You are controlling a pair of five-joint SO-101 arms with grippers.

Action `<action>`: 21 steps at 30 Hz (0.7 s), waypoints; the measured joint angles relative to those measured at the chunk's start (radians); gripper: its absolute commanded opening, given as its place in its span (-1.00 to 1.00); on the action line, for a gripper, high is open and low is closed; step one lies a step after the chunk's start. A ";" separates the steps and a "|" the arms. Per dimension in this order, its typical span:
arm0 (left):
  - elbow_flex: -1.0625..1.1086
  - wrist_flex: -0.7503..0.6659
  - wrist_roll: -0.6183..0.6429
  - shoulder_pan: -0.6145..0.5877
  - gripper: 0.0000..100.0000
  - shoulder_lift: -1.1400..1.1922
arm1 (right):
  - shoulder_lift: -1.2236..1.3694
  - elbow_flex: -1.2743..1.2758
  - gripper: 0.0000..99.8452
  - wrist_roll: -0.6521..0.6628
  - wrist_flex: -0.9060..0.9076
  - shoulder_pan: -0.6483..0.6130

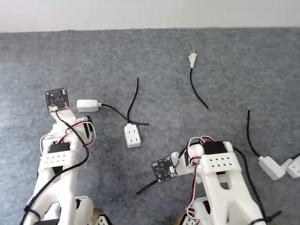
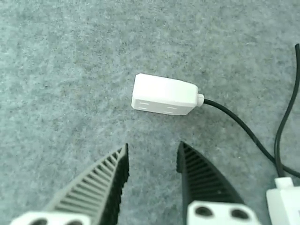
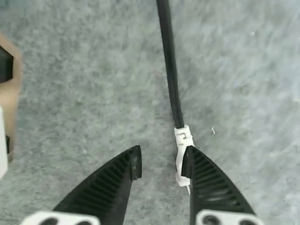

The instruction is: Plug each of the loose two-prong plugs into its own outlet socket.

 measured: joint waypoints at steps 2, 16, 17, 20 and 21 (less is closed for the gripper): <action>0.000 0.000 0.000 0.000 -0.67 0.000 | 0.000 0.002 -0.69 0.000 -0.028 -0.012; 0.000 0.000 0.000 0.000 -0.67 0.000 | 0.000 0.026 -0.75 0.025 -0.084 -0.021; 0.000 0.000 0.000 0.000 -0.67 0.000 | 0.000 0.026 -0.75 0.032 -0.084 -0.021; 0.000 0.000 0.000 0.000 -0.67 0.000 | 0.000 0.026 -0.75 0.040 -0.084 -0.021; 0.000 0.000 0.000 0.000 -0.67 0.000 | 0.000 0.026 -0.75 0.041 -0.084 -0.021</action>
